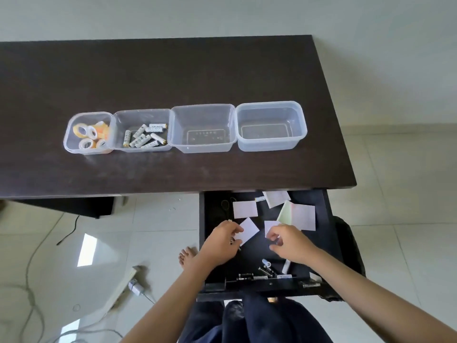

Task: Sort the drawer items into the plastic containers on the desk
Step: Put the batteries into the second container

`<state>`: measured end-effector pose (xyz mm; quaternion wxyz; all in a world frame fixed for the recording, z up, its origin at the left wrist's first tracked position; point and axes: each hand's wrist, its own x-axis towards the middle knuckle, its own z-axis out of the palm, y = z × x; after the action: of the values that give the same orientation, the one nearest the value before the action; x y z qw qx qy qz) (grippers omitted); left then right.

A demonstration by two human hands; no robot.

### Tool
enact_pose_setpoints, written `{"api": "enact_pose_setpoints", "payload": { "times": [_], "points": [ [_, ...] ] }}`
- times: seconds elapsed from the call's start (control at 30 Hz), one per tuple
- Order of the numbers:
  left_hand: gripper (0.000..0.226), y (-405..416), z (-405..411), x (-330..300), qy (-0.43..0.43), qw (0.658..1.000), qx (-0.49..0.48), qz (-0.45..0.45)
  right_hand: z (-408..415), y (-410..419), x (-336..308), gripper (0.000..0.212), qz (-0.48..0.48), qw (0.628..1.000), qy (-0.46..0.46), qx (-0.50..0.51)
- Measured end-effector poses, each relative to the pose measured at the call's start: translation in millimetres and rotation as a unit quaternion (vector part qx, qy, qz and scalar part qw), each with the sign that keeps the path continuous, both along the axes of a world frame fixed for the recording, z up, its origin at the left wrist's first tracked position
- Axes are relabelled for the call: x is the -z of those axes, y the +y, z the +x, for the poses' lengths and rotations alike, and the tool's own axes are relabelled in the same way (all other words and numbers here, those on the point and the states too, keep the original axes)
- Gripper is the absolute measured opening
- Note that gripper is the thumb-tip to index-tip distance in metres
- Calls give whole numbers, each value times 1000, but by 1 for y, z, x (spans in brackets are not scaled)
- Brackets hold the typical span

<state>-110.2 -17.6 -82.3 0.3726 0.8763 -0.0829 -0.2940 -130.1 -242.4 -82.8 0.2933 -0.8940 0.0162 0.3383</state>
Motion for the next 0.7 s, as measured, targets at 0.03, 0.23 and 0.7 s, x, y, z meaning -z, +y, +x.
{"api": "enact_pose_setpoints", "payload": {
  "times": [0.03, 0.23, 0.7],
  "points": [
    [28, -4, -6, 9, 15, 1000, 3, 16, -7, -6, 10, 25, -15, 999, 19, -21],
    [40, -17, -32, 42, 123, 975, 82, 166, -31, -28, 45, 28, -161, 985, 42, -54],
    [69, -37, -46, 48, 197, 963, 110, 145, -35, -28, 68, 52, 6, 990, 141, 1]
  ]
}}
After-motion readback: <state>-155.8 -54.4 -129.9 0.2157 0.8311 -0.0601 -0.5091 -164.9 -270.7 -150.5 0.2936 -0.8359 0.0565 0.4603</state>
